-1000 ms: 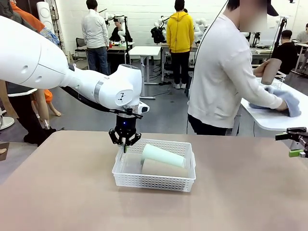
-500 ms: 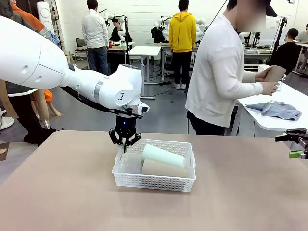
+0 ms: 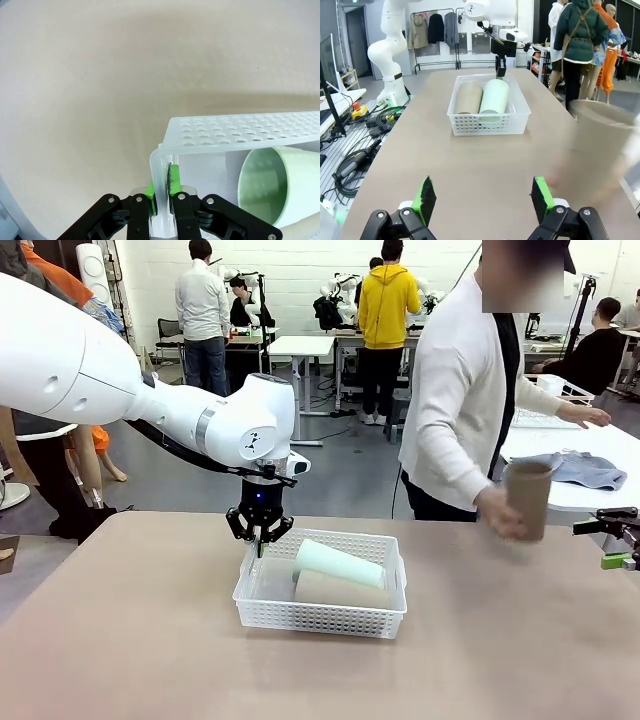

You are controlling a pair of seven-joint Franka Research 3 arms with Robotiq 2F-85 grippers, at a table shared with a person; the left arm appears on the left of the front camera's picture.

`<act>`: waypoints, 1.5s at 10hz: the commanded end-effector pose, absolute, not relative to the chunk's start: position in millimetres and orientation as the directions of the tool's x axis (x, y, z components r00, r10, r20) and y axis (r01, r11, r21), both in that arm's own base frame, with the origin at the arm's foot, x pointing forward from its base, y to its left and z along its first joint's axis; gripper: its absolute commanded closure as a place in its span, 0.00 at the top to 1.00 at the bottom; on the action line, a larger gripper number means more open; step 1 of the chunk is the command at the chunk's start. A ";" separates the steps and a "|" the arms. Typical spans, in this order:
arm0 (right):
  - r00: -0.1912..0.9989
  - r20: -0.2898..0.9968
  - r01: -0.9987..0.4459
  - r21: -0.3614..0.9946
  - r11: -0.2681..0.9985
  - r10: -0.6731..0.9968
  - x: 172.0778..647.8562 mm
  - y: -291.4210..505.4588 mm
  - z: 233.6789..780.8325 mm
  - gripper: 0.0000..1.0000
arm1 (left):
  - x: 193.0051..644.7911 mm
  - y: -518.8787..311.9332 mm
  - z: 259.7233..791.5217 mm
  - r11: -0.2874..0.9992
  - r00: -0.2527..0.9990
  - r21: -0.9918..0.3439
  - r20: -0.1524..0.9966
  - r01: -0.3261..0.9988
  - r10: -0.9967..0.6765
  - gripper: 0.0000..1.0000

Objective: Clean and organize the cups into the basket.
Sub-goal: Pick up the Reusable plastic cup from the right side of the table and stack it inside the Organizing basket in the center of the table.

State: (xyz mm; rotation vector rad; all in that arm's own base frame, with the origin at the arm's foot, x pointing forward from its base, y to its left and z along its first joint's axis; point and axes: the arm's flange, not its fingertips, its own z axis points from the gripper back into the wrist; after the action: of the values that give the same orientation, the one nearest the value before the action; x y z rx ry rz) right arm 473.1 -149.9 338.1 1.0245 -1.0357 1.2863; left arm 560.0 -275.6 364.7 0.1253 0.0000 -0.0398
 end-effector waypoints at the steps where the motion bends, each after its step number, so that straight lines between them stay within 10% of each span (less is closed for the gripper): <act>1: 0.014 0.973 -1.000 0.010 0.020 0.231 473.9 -149.4 338.1 1.00 | 560.3 -274.8 365.6 0.990 0.999 0.135 0.004 0.043 -0.044 0.00; 15: 0.019 0.947 -0.999 0.003 0.052 0.321 480.9 -176.5 253.2 1.00 | 560.3 -274.8 365.6 0.990 0.999 0.135 0.004 0.043 -0.044 0.00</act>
State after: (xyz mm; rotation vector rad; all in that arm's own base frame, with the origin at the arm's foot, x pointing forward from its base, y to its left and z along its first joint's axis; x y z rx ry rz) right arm 474.6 -178.0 257.4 0.9464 -0.9666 1.2701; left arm 560.0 -275.6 364.8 0.1253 -0.0001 -0.0398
